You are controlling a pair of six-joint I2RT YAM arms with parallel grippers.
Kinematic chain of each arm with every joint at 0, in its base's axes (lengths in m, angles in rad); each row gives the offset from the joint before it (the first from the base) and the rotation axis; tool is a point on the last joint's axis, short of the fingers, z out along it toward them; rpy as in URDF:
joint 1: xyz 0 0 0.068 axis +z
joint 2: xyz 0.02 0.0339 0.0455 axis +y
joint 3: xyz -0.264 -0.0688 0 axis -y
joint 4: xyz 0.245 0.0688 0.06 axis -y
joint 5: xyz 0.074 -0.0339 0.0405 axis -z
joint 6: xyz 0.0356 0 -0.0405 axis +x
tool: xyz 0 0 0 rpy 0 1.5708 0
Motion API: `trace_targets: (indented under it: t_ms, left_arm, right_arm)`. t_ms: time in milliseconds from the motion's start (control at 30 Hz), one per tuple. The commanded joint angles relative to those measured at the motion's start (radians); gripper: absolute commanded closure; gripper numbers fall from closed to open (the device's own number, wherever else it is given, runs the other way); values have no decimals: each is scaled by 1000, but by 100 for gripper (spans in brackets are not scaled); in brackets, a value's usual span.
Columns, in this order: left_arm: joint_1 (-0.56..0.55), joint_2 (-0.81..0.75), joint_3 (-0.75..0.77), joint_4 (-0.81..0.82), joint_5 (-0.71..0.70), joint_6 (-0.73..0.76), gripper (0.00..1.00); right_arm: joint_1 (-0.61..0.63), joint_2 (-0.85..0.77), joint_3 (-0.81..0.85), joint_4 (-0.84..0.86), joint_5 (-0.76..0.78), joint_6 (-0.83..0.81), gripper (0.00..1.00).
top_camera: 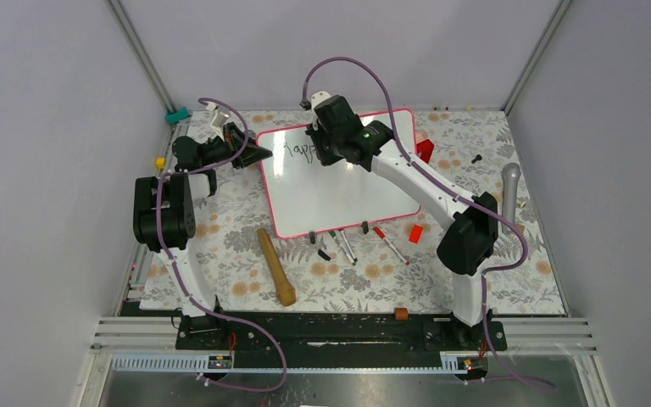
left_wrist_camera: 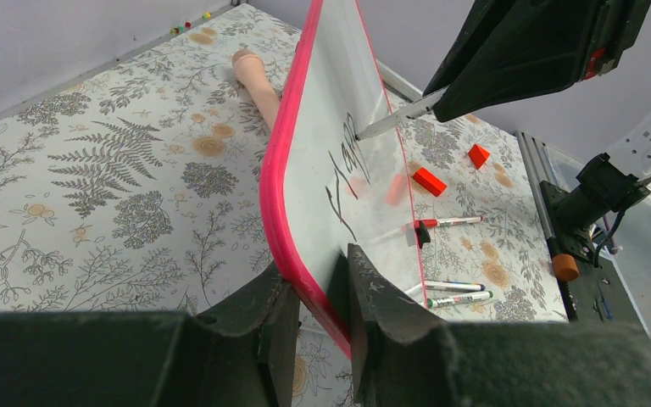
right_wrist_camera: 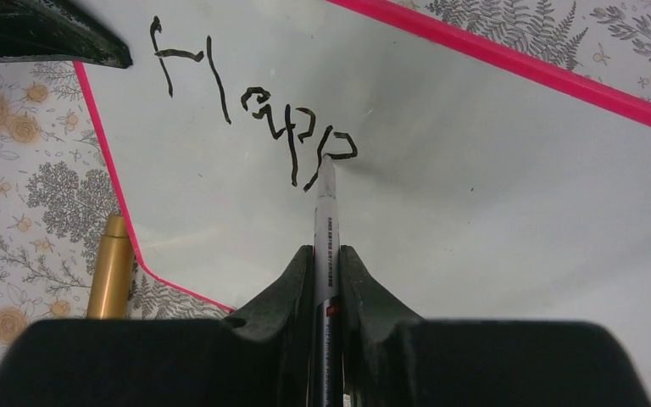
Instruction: Write a sentence on the whiteboard
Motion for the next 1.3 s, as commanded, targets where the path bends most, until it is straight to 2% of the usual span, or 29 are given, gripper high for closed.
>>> trace_targets:
  t_ms: [0, 333, 1267]
  left_arm:
    - [-13, 24, -21, 83, 242, 142, 100]
    - [-12, 23, -23, 83, 243, 144, 100]
    - [-12, 20, -25, 83, 242, 143, 100]
  right_arm:
    - [-5, -15, 41, -10, -23, 3, 100]
    - [-16, -168, -151, 158, 0, 5, 100]
    - [-50, -42, 26, 75, 7, 4, 100]
